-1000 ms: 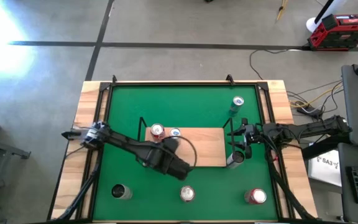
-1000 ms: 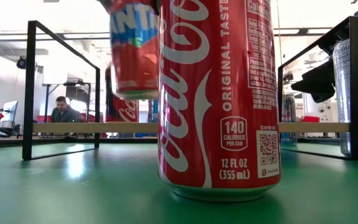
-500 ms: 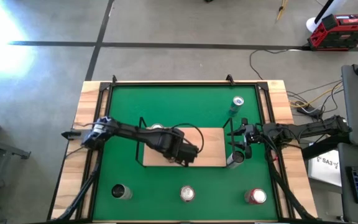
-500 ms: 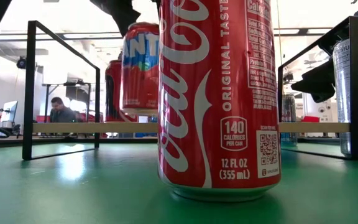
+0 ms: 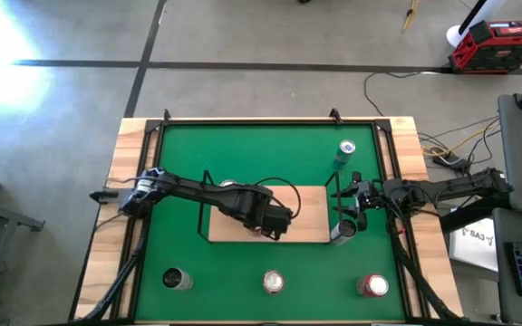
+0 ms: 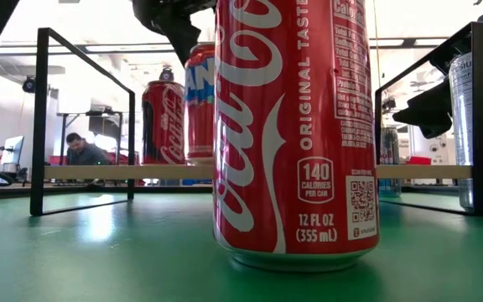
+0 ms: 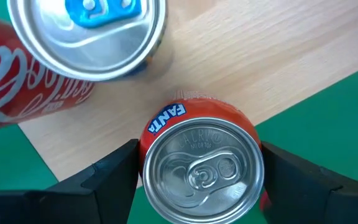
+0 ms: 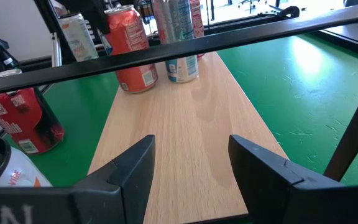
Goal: Place canned beverage on shelf
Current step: Put the top orange soda can on the shelf
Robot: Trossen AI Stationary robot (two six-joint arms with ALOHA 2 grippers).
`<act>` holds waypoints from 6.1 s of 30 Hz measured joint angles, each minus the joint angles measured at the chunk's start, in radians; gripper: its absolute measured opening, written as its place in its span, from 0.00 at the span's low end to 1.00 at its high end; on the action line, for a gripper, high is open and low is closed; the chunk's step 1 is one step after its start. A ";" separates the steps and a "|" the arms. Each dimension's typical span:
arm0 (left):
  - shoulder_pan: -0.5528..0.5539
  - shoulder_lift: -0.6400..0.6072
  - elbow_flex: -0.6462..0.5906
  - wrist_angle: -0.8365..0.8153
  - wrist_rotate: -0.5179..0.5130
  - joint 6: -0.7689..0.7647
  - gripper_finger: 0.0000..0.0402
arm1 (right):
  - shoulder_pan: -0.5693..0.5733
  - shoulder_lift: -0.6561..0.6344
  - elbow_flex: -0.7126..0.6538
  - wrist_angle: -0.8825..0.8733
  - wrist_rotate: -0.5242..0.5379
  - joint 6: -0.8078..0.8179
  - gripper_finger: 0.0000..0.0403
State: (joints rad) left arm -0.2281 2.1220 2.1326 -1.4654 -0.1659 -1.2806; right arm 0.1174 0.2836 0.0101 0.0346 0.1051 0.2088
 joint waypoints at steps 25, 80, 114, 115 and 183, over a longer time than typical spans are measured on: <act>0.002 0.023 0.011 -0.030 -0.032 -0.111 0.97 | 0.000 0.000 0.000 0.000 0.000 0.000 0.49; -0.143 0.138 0.002 -0.068 -0.335 -0.663 0.71 | 0.000 0.001 0.000 0.000 0.000 0.000 0.49; -0.043 0.235 0.211 0.059 -0.325 -0.317 0.74 | 0.000 0.001 0.000 0.002 0.000 0.000 0.49; -0.037 0.235 0.211 0.059 -0.327 -0.309 0.74 | 0.000 0.001 0.000 0.002 0.000 0.000 0.49; 0.083 0.199 0.224 0.075 0.212 -0.305 0.97 | 0.000 0.000 0.000 0.003 0.000 0.000 0.49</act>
State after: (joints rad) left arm -0.1453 2.3211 2.3566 -1.3903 0.0456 -1.5854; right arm 0.1173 0.2840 0.0101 0.0380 0.1051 0.2085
